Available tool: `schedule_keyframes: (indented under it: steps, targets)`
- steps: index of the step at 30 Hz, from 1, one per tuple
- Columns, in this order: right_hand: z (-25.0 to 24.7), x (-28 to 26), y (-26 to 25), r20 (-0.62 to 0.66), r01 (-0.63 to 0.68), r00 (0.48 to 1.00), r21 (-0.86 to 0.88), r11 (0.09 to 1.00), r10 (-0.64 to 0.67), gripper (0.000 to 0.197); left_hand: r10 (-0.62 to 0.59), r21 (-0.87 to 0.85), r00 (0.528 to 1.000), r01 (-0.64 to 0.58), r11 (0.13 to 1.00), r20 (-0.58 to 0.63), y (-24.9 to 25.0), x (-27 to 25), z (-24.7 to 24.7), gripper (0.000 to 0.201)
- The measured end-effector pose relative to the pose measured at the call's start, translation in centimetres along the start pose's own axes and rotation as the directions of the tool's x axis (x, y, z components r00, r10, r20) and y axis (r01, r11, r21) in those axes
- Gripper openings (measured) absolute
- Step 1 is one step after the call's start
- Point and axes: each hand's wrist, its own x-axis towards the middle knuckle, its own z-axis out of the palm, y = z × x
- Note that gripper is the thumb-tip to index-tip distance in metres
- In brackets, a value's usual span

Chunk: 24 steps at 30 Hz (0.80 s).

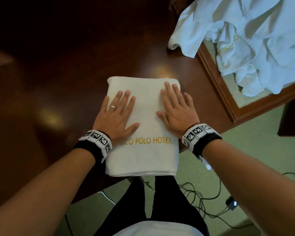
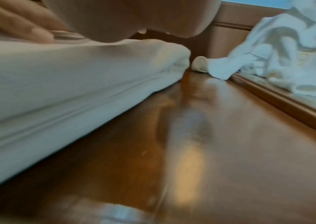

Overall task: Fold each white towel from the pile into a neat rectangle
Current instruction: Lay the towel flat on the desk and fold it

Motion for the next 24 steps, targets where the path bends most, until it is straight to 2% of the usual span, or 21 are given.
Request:
schedule_keyframes:
  steps: [2,4,7,9,12,15,19,21,22,24]
  targets:
    - [1.4,-2.8,-0.9,-0.006,0.122,0.992,-0.026,0.992,-0.122,0.074,0.066,-0.004,0.998,-0.066,0.998,0.002,0.9,-2.2,0.7,0.086]
    - [2.8,-5.2,-1.0,0.074,0.130,0.989,-0.021,0.991,-0.128,0.079,0.055,-0.035,0.998,-0.053,0.998,0.042,0.8,-4.4,1.7,0.086]
    - [3.2,-6.4,-0.8,0.098,0.015,0.995,0.002,1.000,-0.015,0.083,-0.079,-0.096,0.996,0.082,0.992,0.036,0.3,-5.9,2.2,0.088]
    - [2.5,-6.8,-1.6,0.068,-0.038,0.997,0.024,0.999,0.036,0.078,-0.166,-0.151,0.986,0.165,0.975,0.007,0.7,-6.4,1.9,0.090]
    - [1.7,-7.8,-2.4,-0.014,-0.247,0.968,0.144,0.958,0.252,0.068,-0.375,-0.293,0.927,0.367,0.883,0.032,1.5,-6.8,1.2,0.097]
    - [1.2,-8.6,-3.0,0.156,-0.458,0.889,0.318,0.830,0.431,0.062,-0.535,-0.451,0.818,0.567,0.689,0.211,2.0,-6.9,0.2,0.092]
    - [1.4,-8.6,-4.8,0.329,-0.615,0.787,0.484,0.622,0.522,0.066,-0.571,-0.519,0.729,0.677,0.521,0.378,1.4,-6.5,0.5,0.089]
    - [1.9,-8.4,-5.7,0.387,-0.667,0.737,0.554,0.499,0.554,0.072,-0.549,-0.587,0.711,0.690,0.423,0.440,1.1,-6.5,0.9,0.098]
    - [1.9,-8.3,-6.0,0.409,-0.683,0.716,0.578,0.446,0.566,0.074,-0.530,-0.608,0.716,0.684,0.403,0.454,1.0,-6.6,1.0,0.103]
    - [1.8,-8.2,-6.2,0.425,-0.690,0.703,0.600,0.404,0.570,0.068,-0.495,-0.652,0.745,0.651,0.389,0.448,1.1,-6.5,1.1,0.106]
